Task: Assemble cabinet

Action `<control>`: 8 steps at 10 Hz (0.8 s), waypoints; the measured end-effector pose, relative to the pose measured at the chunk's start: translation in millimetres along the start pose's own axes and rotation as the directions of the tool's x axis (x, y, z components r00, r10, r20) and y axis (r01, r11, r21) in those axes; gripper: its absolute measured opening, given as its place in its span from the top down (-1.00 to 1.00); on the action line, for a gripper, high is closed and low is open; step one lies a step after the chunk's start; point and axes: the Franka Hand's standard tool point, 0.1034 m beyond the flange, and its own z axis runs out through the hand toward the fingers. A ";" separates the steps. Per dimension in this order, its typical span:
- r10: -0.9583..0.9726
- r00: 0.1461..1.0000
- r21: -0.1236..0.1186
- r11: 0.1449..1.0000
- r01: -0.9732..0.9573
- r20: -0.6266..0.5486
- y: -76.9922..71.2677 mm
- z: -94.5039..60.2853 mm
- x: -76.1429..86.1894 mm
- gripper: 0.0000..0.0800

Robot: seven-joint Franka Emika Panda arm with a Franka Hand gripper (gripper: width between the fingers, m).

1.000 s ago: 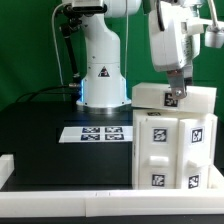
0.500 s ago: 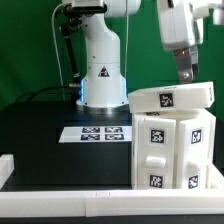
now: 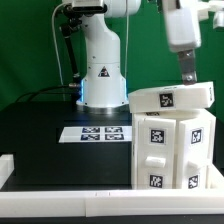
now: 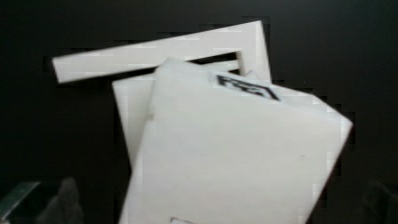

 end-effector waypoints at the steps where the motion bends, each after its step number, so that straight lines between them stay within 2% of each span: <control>1: -0.111 0.994 -0.011 0.994 0.111 -0.008 -2.6 -2.2 -1.7 -0.99; 3: -0.357 0.934 -0.014 0.934 0.357 -0.017 -4.1 -3.0 -4.8 -0.99; 8: -0.624 0.781 -0.017 0.781 0.624 -0.010 -4.5 -3.4 -4.4 -0.99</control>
Offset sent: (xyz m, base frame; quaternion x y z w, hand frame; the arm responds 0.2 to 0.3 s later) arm -0.0001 0.0061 0.0085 -0.0110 -0.0185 -0.1959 0.9804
